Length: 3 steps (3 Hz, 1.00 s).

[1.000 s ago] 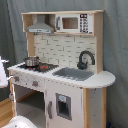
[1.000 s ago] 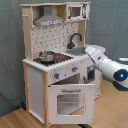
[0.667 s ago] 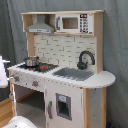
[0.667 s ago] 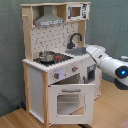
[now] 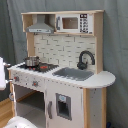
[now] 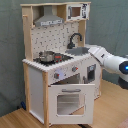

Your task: Play with the kitchen

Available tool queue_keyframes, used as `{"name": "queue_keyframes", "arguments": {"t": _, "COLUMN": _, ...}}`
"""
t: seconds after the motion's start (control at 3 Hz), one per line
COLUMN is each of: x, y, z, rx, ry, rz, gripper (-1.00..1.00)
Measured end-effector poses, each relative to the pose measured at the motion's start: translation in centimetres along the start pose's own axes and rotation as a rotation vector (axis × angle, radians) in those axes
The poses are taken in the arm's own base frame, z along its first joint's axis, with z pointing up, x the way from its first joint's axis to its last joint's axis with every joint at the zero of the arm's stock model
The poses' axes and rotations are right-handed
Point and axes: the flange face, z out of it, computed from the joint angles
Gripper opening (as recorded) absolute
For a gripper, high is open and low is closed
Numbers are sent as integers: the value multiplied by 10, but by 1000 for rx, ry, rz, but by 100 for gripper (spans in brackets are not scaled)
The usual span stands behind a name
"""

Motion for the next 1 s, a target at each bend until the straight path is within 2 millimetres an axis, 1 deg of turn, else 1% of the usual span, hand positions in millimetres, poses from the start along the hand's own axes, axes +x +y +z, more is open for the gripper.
{"name": "queue_keyframes", "arguments": {"t": 0.33, "x": -10, "y": -1, "z": -3, "rx": 64, "ry": -22, "rz": -29, "gripper": 100}}
{"name": "queue_keyframes", "arguments": {"t": 0.67, "x": -21, "y": -1, "z": 0, "rx": 151, "ry": -51, "rz": -67, "gripper": 100}}
{"name": "queue_keyframes", "arguments": {"t": 1.0, "x": -31, "y": -3, "z": 14, "rx": 244, "ry": -77, "rz": -100, "gripper": 100}}
